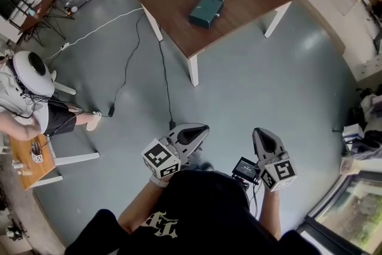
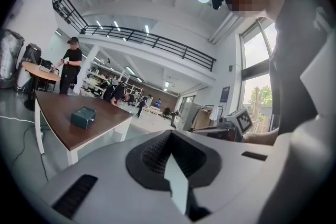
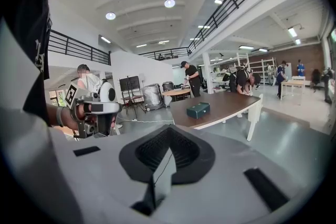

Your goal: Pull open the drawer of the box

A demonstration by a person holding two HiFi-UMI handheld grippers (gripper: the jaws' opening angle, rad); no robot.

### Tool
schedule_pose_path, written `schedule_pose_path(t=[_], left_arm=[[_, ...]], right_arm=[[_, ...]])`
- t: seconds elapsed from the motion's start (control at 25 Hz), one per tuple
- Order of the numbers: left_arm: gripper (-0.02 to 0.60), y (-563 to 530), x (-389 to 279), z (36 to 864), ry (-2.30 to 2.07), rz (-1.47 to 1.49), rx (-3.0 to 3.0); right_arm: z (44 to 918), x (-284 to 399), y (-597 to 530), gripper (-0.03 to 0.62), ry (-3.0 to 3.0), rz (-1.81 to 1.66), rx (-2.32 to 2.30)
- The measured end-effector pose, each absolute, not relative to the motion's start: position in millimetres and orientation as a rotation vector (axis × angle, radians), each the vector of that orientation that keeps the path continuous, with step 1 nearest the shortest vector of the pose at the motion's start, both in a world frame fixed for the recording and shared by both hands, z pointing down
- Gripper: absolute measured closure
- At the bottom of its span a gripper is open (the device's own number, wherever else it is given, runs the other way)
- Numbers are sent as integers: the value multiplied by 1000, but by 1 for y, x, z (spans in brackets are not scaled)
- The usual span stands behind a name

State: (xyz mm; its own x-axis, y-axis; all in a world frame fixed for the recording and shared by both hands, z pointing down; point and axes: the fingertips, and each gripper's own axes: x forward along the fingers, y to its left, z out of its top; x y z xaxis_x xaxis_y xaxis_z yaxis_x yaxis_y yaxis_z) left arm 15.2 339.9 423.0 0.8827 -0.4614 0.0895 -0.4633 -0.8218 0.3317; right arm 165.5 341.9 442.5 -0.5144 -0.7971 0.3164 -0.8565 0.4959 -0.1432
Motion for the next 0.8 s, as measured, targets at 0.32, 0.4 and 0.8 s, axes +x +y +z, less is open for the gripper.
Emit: schedule_pose_path(t=[0.32, 0.4, 0.8], left_arm=[[577, 288, -6, 426, -722, 12, 2682], [577, 278, -10, 428, -721, 40, 2695], [577, 242, -38, 434, -705, 27, 2693]], right_arm=[[440, 146, 292, 605, -2531, 405, 1400], [441, 142, 282, 606, -2527, 404, 1405], [438, 110, 253, 606, -2488, 370, 1390]])
